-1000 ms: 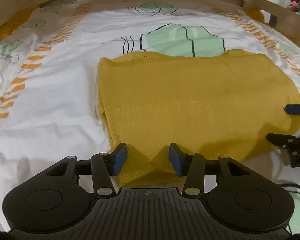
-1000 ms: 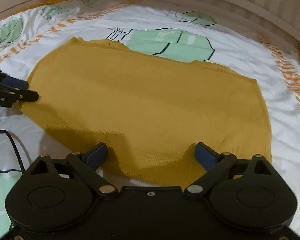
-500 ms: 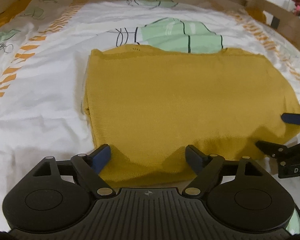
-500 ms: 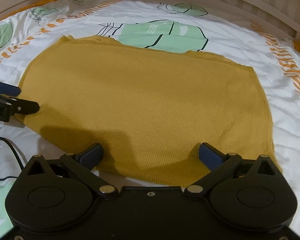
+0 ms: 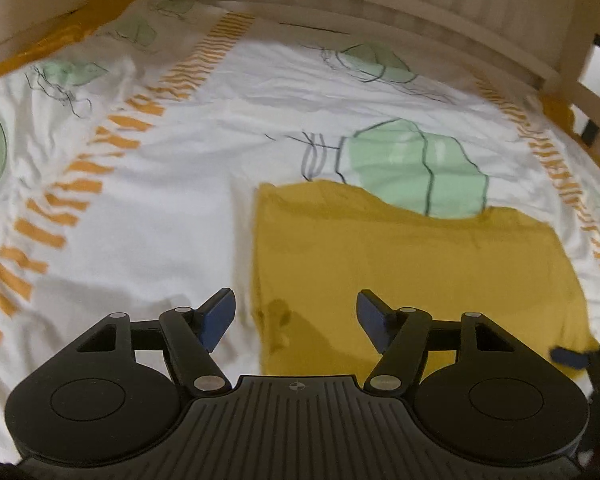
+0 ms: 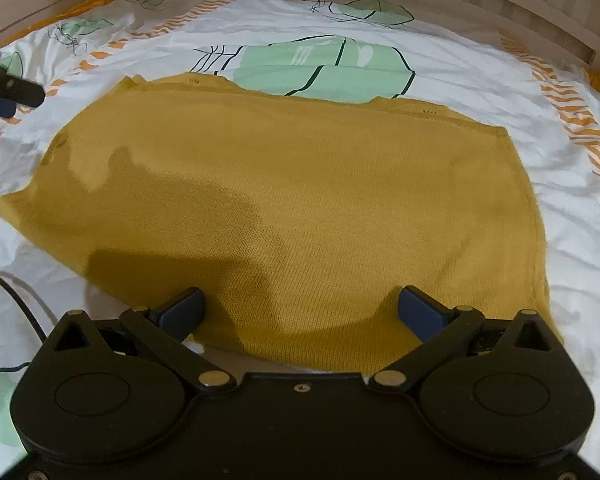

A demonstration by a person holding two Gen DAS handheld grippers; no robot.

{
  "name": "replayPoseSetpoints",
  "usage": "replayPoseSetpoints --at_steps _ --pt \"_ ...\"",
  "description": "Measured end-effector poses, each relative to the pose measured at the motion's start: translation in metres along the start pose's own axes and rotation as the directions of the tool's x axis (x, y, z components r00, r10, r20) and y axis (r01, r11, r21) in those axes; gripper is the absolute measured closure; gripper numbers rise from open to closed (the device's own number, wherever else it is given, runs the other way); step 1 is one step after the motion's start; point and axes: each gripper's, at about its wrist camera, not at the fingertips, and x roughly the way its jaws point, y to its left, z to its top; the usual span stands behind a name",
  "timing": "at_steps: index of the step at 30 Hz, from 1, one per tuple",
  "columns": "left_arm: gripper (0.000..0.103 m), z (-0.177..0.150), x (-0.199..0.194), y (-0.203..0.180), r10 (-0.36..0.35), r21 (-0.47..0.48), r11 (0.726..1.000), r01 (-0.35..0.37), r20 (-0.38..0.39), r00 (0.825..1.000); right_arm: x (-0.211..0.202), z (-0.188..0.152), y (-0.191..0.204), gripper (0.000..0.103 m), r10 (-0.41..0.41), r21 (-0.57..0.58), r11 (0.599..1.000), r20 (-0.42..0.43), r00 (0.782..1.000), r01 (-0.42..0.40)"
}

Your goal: Fold small clothes

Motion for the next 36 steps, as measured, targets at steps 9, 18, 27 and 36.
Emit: replayPoseSetpoints --at_steps 9,18,27,36 --pt "0.037 -0.014 0.051 0.027 0.026 -0.054 0.998 -0.034 -0.139 0.990 -0.010 0.008 -0.003 0.001 0.009 0.067 0.998 0.009 1.000 -0.010" --pt "0.037 0.000 0.056 0.035 0.007 -0.094 0.995 -0.020 -0.135 0.991 -0.007 0.048 0.000 0.001 -0.021 0.106 0.994 0.116 0.993 0.008" --pt "0.037 0.002 0.057 0.036 0.025 -0.083 0.996 -0.036 -0.129 0.991 0.053 0.085 0.000 0.001 -0.099 0.088 0.992 0.056 0.994 0.093" --pt "0.037 0.004 0.054 0.029 0.047 -0.039 0.998 -0.050 -0.096 0.994 0.056 0.083 -0.008 0.001 -0.054 0.044 0.998 0.026 0.998 0.053"
